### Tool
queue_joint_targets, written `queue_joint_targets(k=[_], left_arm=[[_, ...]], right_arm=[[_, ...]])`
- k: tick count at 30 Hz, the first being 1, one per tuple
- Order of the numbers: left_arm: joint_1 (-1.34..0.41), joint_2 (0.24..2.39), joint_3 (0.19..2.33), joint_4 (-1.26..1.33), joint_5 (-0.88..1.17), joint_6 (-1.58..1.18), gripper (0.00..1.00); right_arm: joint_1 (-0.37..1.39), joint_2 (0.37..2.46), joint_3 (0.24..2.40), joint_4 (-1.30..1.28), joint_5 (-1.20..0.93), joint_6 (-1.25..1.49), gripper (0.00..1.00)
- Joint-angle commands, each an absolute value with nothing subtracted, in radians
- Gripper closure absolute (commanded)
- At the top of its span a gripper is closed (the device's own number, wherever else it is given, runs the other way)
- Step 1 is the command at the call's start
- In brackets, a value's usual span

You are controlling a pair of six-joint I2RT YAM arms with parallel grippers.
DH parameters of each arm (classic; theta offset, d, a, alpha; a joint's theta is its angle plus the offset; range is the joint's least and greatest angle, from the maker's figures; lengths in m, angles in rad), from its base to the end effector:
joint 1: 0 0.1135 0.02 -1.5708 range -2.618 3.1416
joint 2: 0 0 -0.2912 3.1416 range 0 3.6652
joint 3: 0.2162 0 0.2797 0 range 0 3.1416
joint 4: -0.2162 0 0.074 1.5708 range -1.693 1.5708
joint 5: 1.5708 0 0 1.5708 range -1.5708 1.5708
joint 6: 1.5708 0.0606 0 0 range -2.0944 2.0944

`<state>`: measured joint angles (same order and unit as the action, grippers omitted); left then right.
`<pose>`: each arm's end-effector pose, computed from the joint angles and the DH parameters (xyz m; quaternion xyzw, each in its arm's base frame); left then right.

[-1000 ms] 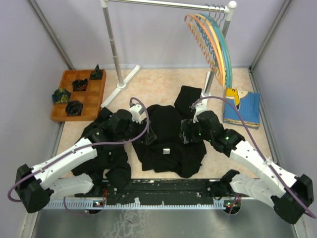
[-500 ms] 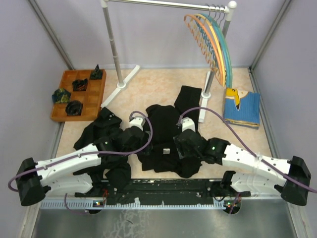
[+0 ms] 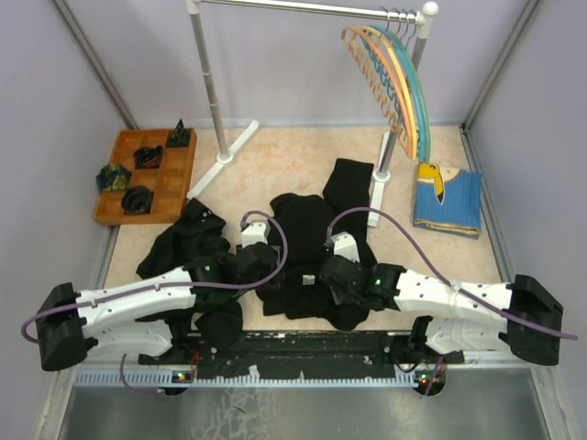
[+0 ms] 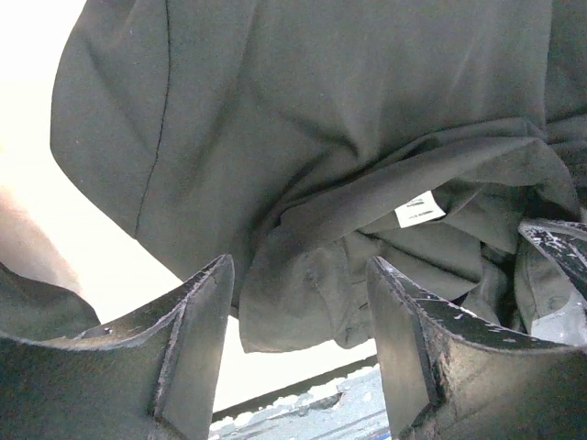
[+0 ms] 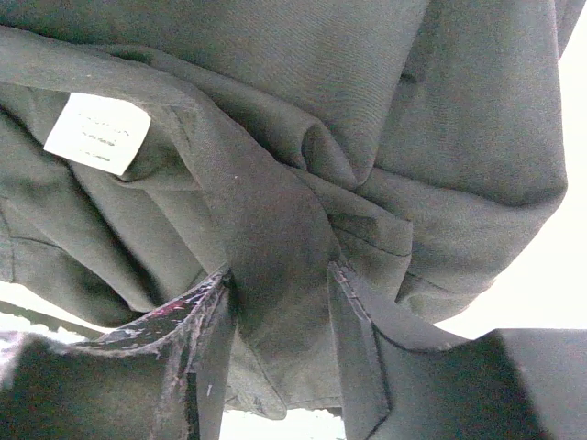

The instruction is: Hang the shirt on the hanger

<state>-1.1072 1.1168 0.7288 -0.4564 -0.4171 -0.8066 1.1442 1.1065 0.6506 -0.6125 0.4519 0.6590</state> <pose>0.1355 -0.2161 0.2306 0.0642 0.9152 -0.1726 0.3584 0.1164 0.1922 0.1948 -0.1727 0.9297 0.0554 0.3205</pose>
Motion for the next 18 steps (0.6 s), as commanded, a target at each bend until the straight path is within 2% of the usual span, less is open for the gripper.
queue_joint_targets(k=[1,4,5,6,8,9,18], left_arm=[[-1.158,1.15,0.759,-0.505,-0.494,-0.9,0.34],[-1.207,1.183,0.782,-0.557,-0.54,-0.974,0.34],[-1.227,1.195,0.79,-0.572,-0.556,-0.998,0.34],[-1.249,1.215,0.799,-0.586,-0.573,-1.024,0.33],[-1.297,1.246,0.825,-0.622,-0.614,-1.082,0.33],[-1.322,1.262,0.84,-0.641,-0.635,-1.112,0.33],[-1.376,1.392,0.969,-0.911,-0.797,-1.378,0.32]], right_arm=[[1.159,1.122,0.636,-0.571,0.498,0.698,0.58],[1.159,1.111,0.636,-0.585,0.525,0.7,0.61],[1.159,1.1,0.642,-0.587,0.528,0.697,0.66],[1.159,1.087,0.65,-0.586,0.528,0.69,0.78],[1.158,1.057,0.665,-0.566,0.52,0.668,0.94],[1.158,1.042,0.673,-0.551,0.505,0.65,0.98],[1.044,0.948,0.799,-0.482,0.276,0.535,1.0]])
